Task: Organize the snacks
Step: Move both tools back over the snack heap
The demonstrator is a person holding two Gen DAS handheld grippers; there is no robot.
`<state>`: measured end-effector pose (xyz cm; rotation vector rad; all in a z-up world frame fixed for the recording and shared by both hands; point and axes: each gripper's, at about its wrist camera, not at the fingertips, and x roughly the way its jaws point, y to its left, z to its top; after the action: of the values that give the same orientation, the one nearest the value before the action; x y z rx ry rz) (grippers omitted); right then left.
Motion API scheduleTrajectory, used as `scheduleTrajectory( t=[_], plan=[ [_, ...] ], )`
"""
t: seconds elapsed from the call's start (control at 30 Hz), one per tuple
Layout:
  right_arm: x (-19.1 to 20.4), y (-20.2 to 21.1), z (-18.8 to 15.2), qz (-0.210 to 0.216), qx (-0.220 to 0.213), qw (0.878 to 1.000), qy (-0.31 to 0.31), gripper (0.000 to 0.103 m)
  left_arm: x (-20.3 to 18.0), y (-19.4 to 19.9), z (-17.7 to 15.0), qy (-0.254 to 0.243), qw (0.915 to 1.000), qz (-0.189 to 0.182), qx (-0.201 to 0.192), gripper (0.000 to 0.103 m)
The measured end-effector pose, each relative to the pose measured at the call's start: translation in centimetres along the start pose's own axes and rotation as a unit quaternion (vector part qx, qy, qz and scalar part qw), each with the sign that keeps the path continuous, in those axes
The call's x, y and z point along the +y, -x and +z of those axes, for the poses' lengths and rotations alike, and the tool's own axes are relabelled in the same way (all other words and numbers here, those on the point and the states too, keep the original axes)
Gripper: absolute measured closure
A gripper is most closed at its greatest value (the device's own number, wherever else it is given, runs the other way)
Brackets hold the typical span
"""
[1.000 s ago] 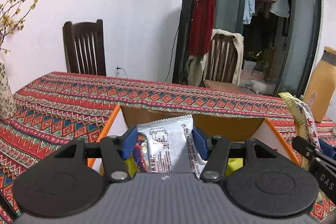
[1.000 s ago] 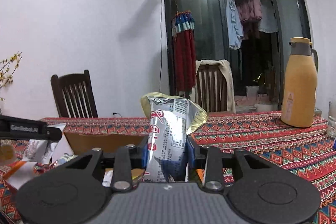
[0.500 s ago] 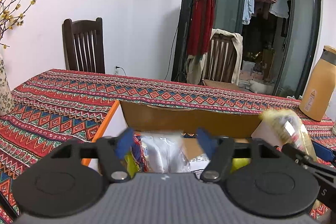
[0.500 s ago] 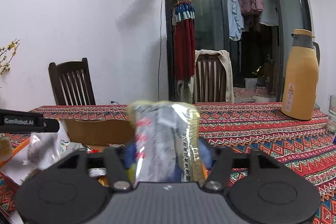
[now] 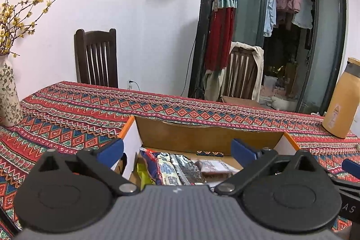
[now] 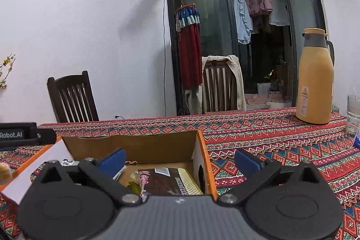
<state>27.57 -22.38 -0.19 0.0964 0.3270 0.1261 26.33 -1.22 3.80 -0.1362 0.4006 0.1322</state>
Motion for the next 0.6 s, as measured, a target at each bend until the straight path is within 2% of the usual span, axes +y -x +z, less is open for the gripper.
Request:
scheduleTrajectory(
  t=[0.23, 0.43, 0.6],
  plan=[
    [-0.4, 1.0, 0.5, 0.001, -0.016, 1.000, -0.016, 0.000, 0.2, 2.2, 0.9, 0.001, 0.9998, -0.003, -0.022, 0.000],
    [-0.4, 4.6, 2.2, 0.007, -0.057, 0.998, -0.024, 0.000, 0.8, 5.4, 1.6, 0.001, 0.9992, -0.018, -0.036, 0.000],
    [-0.1, 7.4, 2.1, 0.012, -0.072, 0.997, -0.017, 0.000, 1.7, 7.7, 1.1, -0.003, 0.9989, -0.026, -0.039, 0.000]
  ],
)
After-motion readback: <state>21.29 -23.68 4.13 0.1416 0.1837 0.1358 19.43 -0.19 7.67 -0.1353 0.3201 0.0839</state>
